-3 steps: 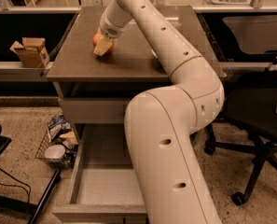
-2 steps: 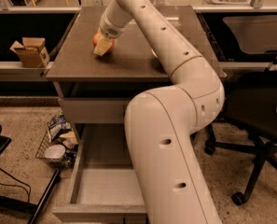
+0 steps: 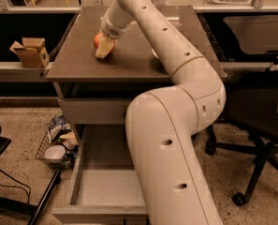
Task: Pick apple from middle drawer and place on counter
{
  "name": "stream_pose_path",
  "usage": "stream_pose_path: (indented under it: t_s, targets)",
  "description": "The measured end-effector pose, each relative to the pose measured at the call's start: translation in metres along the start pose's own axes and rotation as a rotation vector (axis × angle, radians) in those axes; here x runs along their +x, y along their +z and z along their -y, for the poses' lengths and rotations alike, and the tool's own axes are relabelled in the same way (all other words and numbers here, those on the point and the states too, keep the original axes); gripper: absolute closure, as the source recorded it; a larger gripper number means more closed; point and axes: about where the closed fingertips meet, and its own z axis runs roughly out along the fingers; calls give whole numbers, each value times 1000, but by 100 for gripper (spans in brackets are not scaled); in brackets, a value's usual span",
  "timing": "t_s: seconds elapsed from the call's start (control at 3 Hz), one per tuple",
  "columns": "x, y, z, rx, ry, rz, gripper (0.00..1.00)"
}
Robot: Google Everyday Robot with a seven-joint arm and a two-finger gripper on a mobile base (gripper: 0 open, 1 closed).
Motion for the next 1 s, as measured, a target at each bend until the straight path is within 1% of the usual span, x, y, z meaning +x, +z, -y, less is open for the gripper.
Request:
stream_pose_path:
  t_s: [0.33,0.67,1.0]
  targets:
    - [0,0,0,0,0,0,0]
    - [0,0,0,0,0,0,0]
    - [-7,-21,5,41,-33,53,0]
